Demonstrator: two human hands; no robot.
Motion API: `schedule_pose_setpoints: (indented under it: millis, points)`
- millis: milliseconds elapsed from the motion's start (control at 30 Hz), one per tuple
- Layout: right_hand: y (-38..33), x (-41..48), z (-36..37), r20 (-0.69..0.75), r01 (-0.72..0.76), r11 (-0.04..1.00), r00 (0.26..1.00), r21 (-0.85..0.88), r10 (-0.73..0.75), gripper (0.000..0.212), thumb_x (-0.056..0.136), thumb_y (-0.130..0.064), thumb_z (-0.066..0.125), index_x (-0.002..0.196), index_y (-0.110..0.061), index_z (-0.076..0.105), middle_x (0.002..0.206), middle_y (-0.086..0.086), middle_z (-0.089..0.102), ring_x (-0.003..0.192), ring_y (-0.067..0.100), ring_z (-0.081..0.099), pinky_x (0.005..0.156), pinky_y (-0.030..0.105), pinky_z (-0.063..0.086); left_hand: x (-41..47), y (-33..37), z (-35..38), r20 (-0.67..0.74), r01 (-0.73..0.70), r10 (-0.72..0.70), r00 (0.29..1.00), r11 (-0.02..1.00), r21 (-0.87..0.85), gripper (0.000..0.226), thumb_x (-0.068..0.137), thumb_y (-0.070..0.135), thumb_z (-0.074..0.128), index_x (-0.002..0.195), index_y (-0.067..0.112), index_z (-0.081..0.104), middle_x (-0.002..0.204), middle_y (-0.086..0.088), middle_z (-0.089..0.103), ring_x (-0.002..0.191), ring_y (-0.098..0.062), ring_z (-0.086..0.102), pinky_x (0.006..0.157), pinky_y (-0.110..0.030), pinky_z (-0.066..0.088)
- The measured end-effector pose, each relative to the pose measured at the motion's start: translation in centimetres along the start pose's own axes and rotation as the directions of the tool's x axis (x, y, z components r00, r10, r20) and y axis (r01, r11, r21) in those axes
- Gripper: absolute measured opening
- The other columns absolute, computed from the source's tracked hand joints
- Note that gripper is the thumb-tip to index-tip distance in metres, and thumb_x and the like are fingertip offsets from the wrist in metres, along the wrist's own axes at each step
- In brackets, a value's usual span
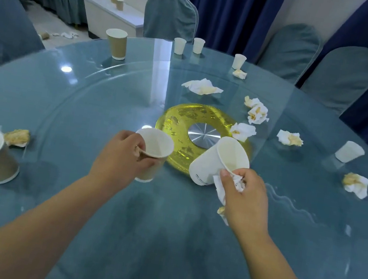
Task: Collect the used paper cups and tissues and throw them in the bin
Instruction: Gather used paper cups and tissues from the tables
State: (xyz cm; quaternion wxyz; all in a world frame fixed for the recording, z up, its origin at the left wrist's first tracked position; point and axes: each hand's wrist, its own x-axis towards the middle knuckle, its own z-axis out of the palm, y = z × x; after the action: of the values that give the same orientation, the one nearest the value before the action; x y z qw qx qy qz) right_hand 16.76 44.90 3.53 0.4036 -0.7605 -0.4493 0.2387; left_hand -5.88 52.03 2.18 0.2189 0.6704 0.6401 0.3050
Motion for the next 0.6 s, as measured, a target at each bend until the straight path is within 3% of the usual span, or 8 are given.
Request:
schedule_pose_setpoints:
  millis: [67,167,267,400,600]
  points:
    - [0.6,-2.6,-1.1,-0.005,-0.032,0.999,0.999,0.024,0.032,0.015,0.090,-0.043,0.059,0.091,-0.030,0.053,0.107,-0.006,0.050,0.088,0.004,0.051,0.058,0.025,0.047,-3.5,0.5,-0.7,0.030,-0.028,0.028,0.999,1.000,-0.005,0.031,0.069,0.029,0.082,0.083,0.018,0.056,0.100,0.007,0.049,0.087,-0.014,0.047,0.069,-0.024,0.031]
    - [1.4,-6.8,-3.0,-0.003,-0.063,0.997,0.998,0.034,0.063,0.018,0.089,-0.042,0.060,0.092,-0.025,0.055,0.105,-0.006,0.053,0.090,0.008,0.054,0.063,0.032,0.055,-9.1,1.1,-1.4,0.079,-0.035,0.038,0.996,0.999,-0.040,0.032,0.066,0.026,0.084,0.079,0.018,0.056,0.098,0.007,0.051,0.083,-0.015,0.049,0.062,-0.022,0.032]
    - [1.9,-10.9,-5.2,0.031,-0.113,0.990,0.993,0.086,0.110,0.016,0.090,-0.037,0.060,0.092,-0.022,0.054,0.094,-0.013,0.050,0.083,0.005,0.053,0.041,0.012,0.044,-14.5,1.6,-1.8,0.102,-0.018,0.026,0.994,0.997,-0.073,0.034,0.064,0.025,0.086,0.074,0.025,0.053,0.098,0.009,0.053,0.082,-0.014,0.051,0.061,-0.011,0.032]
    - [2.9,-15.9,-7.6,0.110,-0.201,0.965,0.977,0.171,0.184,0.015,0.086,-0.043,0.064,0.091,-0.030,0.058,0.102,-0.013,0.050,0.083,0.029,0.060,0.038,0.022,0.046,-21.2,1.5,-2.0,0.142,0.025,-0.004,0.990,0.989,-0.143,0.038,0.061,0.023,0.087,0.071,0.031,0.051,0.095,0.018,0.053,0.085,-0.009,0.051,0.064,-0.004,0.035]
    - [3.7,-21.7,-10.3,0.106,-0.070,0.989,0.993,0.133,0.056,0.011,0.085,-0.036,0.067,0.089,-0.031,0.059,0.101,-0.016,0.052,0.093,0.010,0.053,0.040,0.028,0.051,-28.0,0.4,-1.7,0.154,0.039,-0.016,0.988,0.989,-0.145,0.037,0.057,0.020,0.089,0.071,0.020,0.055,0.104,0.016,0.056,0.092,-0.009,0.053,0.065,-0.004,0.036]
